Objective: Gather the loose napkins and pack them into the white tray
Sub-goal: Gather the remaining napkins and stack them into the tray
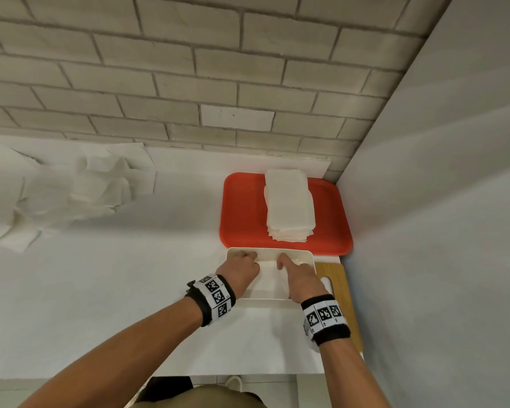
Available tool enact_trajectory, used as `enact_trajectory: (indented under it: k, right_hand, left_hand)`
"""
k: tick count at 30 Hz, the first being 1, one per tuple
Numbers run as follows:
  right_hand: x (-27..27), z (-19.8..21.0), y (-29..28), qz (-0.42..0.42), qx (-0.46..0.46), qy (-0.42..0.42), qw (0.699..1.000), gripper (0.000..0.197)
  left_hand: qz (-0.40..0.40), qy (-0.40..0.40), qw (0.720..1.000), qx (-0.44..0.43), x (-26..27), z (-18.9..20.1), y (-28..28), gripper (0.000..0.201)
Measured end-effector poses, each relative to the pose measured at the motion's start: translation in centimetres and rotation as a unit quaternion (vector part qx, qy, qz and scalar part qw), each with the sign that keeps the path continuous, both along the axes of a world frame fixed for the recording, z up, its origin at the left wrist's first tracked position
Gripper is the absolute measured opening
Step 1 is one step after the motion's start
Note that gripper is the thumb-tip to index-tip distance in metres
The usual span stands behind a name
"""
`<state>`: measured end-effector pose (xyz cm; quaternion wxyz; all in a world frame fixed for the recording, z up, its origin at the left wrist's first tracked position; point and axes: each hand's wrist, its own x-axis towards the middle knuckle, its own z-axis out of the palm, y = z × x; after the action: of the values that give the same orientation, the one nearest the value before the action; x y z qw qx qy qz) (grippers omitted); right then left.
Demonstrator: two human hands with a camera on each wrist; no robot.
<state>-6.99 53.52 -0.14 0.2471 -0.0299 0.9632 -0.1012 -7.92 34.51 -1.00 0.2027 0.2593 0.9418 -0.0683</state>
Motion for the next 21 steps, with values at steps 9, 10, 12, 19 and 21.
enact_trajectory:
  k: [9, 10, 12, 19, 21]
  right_hand:
    - [0.5, 3.2, -0.8, -0.051, -0.032, -0.031, 0.998, 0.038]
    - [1.1, 3.8, -1.6, -0.059, -0.045, 0.023, 0.997, 0.034]
    - [3.0, 4.7, -4.5, -0.071, -0.108, 0.162, 0.978, 0.029]
    - [6.5, 3.3, -23.0, -0.088, -0.375, 0.191, 0.903, 0.021]
    - [6.6, 2.3, -28.2, -0.077, -0.387, 0.165, 0.904, 0.02]
  left_hand:
    - [0.052, -0.01, 0.969, 0.24, 0.7, 2.8, -4.0, 0.031]
    - [0.087, 0.015, 0.941, 0.328, 1.5, 3.4, -5.8, 0.029]
    - [0.159, 0.082, 0.881, 0.439, 3.5, 4.4, -10.2, 0.017]
    - [0.373, 0.177, 0.819, 0.399, 4.6, 1.7, -35.0, 0.015]
    - [0.416, 0.204, 0.811, 0.356, 3.5, 0.6, -42.4, 0.015]
